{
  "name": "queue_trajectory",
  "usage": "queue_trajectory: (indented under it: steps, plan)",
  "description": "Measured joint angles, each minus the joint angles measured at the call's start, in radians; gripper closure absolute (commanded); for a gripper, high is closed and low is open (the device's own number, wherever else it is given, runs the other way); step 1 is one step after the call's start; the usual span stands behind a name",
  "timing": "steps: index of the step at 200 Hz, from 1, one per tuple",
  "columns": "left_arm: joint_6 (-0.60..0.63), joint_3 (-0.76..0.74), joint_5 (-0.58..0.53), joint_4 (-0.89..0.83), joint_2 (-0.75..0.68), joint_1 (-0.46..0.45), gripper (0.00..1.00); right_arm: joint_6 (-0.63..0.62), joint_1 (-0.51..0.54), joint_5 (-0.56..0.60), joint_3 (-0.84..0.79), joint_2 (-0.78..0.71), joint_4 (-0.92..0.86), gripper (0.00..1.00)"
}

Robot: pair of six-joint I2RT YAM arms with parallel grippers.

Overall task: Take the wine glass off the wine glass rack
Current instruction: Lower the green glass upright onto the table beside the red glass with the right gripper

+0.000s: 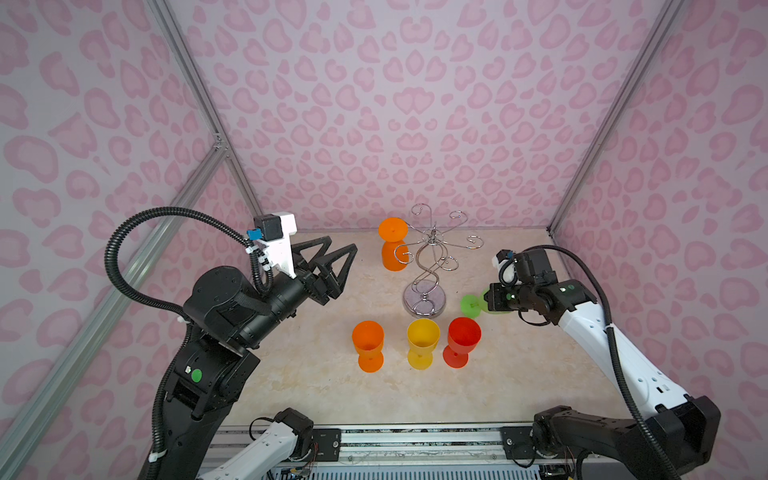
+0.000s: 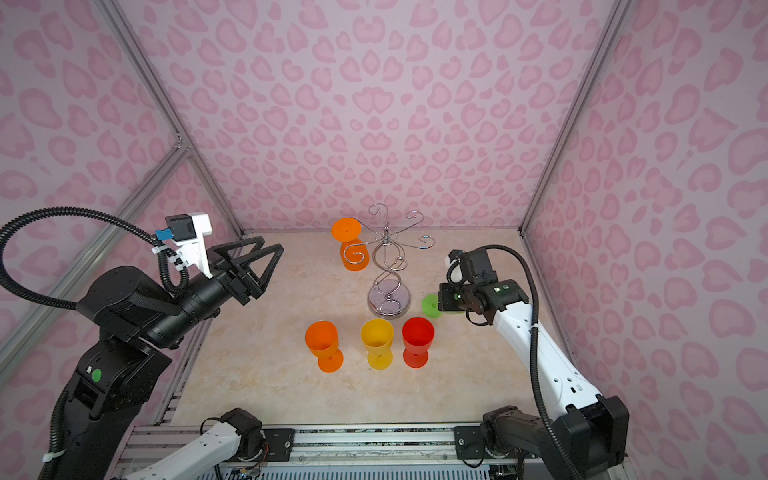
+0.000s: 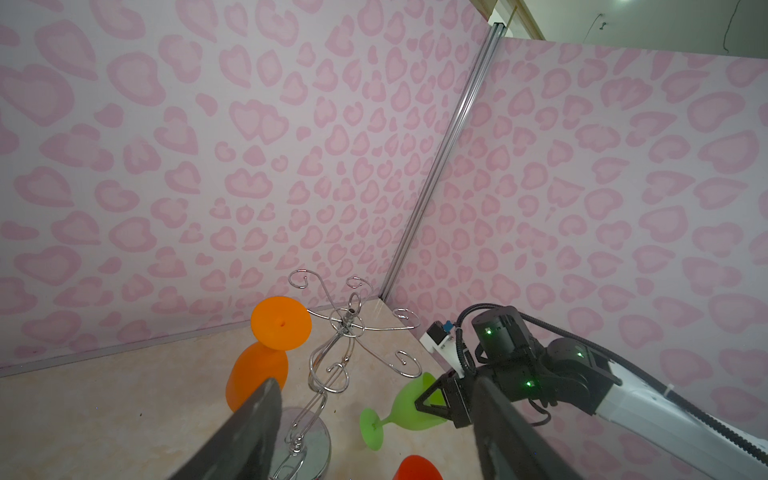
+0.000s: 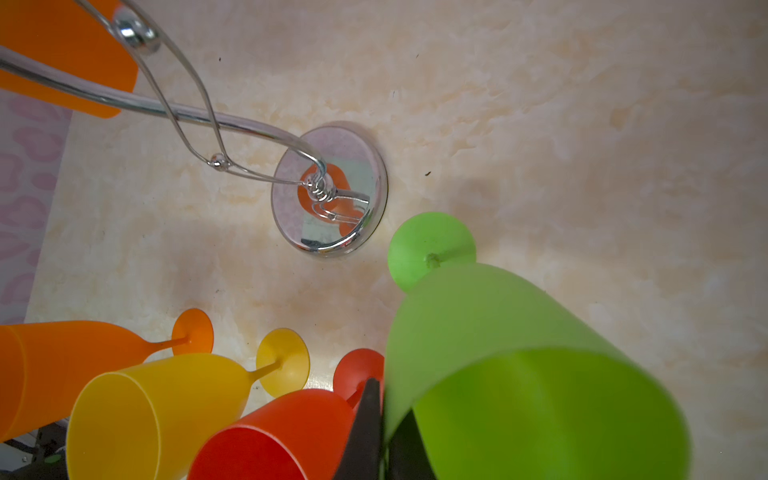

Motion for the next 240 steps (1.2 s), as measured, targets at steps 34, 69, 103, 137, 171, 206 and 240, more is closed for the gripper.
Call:
queue_trajectory:
  steps: [34, 69, 103, 137, 171, 206, 240]
  plan:
    - [0.000, -0.014, 0.000, -0.003, -0.011, 0.000, 0.26, -0.028, 0.027, 0.049, 0.023, 0.050, -0.031, 1.00]
    - [0.000, -0.024, 0.000, -0.003, -0.019, 0.000, 0.26, -0.045, 0.045, 0.072, 0.040, 0.093, -0.049, 1.00]
    - [0.000, -0.030, 0.000, -0.005, -0.019, 0.000, 0.26, -0.052, 0.062, 0.073, 0.053, 0.130, -0.051, 1.00]
    - [0.000, -0.035, 0.000, -0.006, -0.023, 0.000, 0.26, -0.059, 0.071, 0.090, 0.078, 0.154, -0.061, 0.93]
    - [0.000, -0.042, 0.000, -0.006, -0.026, 0.000, 0.26, -0.066, 0.077, 0.090, 0.102, 0.172, -0.070, 0.81]
    - [0.000, -0.052, 0.000, -0.006, -0.028, 0.001, 0.26, -0.070, 0.079, 0.090, 0.119, 0.177, -0.071, 0.74]
    - [-0.001, -0.064, -0.003, -0.006, -0.034, 0.001, 0.26, -0.072, 0.080, 0.090, 0.135, 0.175, -0.072, 0.68]
